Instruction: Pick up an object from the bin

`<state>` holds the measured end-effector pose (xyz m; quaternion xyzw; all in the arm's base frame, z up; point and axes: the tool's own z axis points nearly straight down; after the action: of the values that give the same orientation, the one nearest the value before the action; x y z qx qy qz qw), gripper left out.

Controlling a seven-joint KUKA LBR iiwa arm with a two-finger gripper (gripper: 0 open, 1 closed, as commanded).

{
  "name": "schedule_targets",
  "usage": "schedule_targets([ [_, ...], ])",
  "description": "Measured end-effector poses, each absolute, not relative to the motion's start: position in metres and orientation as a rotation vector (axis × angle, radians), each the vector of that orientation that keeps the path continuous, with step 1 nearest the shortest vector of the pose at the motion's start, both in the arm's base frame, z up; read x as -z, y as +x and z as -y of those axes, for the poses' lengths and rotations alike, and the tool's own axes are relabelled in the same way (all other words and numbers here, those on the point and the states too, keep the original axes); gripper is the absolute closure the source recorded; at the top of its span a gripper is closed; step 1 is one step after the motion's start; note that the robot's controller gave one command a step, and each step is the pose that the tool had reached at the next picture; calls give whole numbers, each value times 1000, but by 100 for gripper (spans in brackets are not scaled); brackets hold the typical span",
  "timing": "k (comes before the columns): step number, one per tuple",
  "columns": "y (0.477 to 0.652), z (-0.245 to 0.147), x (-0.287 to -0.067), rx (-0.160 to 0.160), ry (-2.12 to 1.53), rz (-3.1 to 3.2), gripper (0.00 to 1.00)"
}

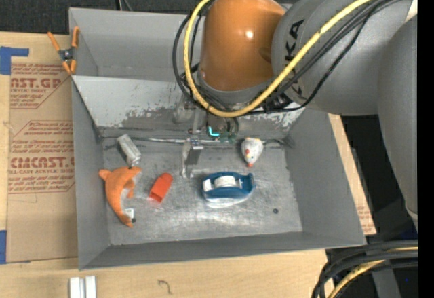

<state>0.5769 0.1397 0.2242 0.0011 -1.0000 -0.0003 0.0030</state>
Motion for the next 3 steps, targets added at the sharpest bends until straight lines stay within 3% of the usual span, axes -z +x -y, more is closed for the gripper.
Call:
schedule_targets([
  [1, 579, -139, -229, 2, 1, 3143, 0],
  [2, 564, -143, -178, 4, -66, 3148, 0],
  [3, 561, -138, -129, 1, 119, 3141, 0],
])
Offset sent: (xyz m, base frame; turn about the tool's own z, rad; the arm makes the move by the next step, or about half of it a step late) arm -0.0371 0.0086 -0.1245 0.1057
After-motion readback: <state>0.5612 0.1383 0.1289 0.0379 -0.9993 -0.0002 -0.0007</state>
